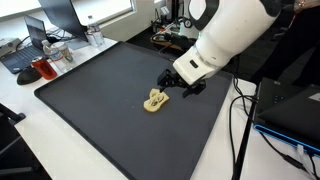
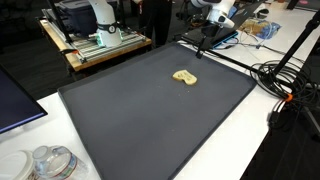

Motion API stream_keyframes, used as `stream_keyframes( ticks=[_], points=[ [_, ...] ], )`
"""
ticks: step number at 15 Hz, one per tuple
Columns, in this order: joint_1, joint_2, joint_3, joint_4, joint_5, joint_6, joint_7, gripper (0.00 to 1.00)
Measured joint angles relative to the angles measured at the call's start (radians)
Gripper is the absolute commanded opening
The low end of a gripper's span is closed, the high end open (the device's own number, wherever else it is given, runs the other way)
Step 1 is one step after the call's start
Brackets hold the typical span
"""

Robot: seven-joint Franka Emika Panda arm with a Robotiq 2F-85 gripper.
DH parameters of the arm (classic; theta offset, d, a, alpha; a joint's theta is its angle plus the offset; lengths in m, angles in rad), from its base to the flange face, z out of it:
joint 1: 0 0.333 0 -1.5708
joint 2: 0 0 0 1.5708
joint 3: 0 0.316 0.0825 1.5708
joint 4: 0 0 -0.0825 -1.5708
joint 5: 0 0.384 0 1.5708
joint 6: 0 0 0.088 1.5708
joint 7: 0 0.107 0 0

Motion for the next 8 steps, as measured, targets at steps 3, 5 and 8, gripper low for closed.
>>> stream_keyframes(
  ticks=[3,5,8],
  points=[
    [-0.013,-0.089,0.005,-0.105,0.033,0.082,0.039,1.0],
    [-0.024,-0.14,0.005,-0.173,0.049,0.142,0.052,1.0],
    [-0.05,-0.212,0.005,-0.275,0.077,0.244,0.057,1.0]
  ],
)
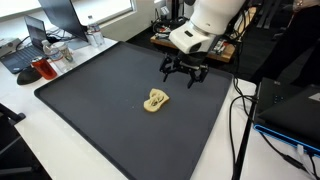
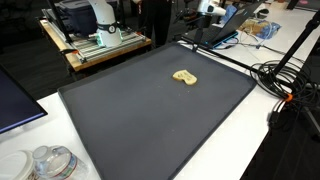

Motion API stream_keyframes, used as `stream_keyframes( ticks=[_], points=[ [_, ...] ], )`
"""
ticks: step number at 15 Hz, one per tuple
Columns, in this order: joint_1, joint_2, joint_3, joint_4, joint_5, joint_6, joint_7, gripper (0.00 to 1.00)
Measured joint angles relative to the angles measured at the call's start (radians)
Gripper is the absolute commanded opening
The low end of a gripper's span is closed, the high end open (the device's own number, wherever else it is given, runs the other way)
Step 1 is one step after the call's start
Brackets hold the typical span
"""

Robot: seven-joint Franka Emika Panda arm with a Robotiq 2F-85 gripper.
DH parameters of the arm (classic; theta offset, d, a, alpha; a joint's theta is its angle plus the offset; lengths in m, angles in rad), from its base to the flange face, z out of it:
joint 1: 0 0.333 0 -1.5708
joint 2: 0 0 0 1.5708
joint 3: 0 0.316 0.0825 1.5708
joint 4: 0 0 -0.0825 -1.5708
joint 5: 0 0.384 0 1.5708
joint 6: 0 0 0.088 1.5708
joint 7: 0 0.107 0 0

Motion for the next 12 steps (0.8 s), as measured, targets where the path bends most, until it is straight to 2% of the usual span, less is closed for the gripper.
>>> stream_keyframes(
  ticks=[6,12],
  points=[
    [-0.086,-0.14,0.009,-0.187,0.148,0.186,-0.05,1.0],
    [-0.202,-0.24,0.052,-0.323,0.507,0.322,-0.298,1.0]
  ],
)
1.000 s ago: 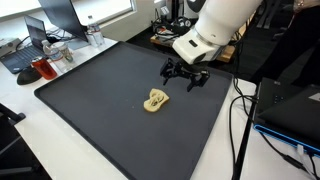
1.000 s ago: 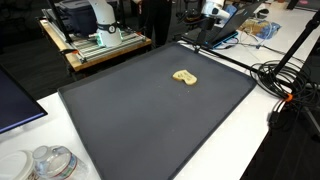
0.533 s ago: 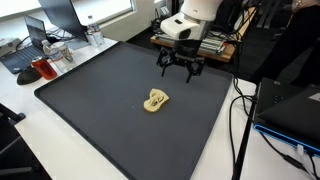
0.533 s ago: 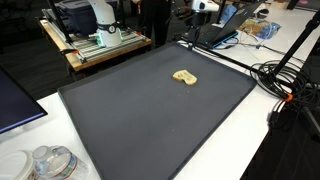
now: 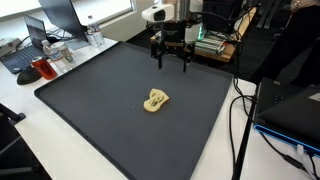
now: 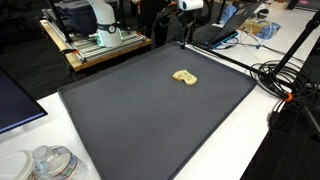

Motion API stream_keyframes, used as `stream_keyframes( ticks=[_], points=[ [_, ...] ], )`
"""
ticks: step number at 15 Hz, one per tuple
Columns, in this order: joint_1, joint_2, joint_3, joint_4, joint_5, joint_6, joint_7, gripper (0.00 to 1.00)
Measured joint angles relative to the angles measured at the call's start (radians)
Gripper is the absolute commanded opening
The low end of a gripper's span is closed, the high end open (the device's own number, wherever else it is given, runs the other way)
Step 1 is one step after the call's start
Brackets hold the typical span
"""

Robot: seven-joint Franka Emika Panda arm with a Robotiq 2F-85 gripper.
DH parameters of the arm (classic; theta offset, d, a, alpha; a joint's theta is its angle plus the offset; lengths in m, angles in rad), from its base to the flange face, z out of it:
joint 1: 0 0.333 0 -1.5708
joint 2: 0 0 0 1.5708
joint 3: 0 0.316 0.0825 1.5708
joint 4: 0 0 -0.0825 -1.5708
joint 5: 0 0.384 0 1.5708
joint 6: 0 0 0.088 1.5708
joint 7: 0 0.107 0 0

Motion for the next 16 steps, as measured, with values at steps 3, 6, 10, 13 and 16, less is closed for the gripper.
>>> stream_keyframes(
  ticks=[3,6,10,13,16],
  points=[
    [-0.102,-0.015,0.073,-0.018,0.248,0.008,-0.187,1.0],
    [-0.16,-0.015,0.086,-0.018,0.472,0.001,-0.367,1.0],
    [-0.207,-0.015,0.054,-0.016,0.628,-0.04,-0.508,1.0],
    [-0.233,-0.015,0.014,-0.009,0.682,-0.097,-0.572,1.0],
    [-0.253,-0.01,-0.031,0.013,0.7,-0.17,-0.601,1.0]
  ],
)
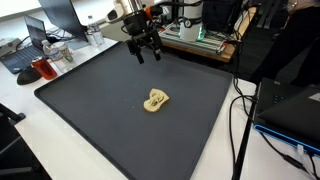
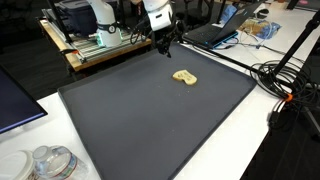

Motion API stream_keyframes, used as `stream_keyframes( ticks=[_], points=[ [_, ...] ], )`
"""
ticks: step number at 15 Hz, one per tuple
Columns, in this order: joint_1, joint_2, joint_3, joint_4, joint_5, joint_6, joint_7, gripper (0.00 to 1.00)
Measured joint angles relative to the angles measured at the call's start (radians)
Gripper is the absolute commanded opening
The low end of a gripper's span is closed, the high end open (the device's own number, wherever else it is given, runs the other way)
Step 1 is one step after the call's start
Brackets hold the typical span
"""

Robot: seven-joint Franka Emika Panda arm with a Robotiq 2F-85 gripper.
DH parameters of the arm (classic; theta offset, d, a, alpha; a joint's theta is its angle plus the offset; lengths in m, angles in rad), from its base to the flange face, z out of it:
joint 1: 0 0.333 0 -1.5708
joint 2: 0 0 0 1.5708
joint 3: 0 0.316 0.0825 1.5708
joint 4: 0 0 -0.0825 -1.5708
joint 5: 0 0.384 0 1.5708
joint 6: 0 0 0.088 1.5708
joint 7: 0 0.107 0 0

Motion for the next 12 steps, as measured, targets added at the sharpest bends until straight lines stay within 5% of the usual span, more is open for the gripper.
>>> stream_keyframes(
  ticks=[12],
  points=[
    [-0.032,0.247,-0.066,0.285,-0.038,-0.258,-0.02,1.0]
  ],
)
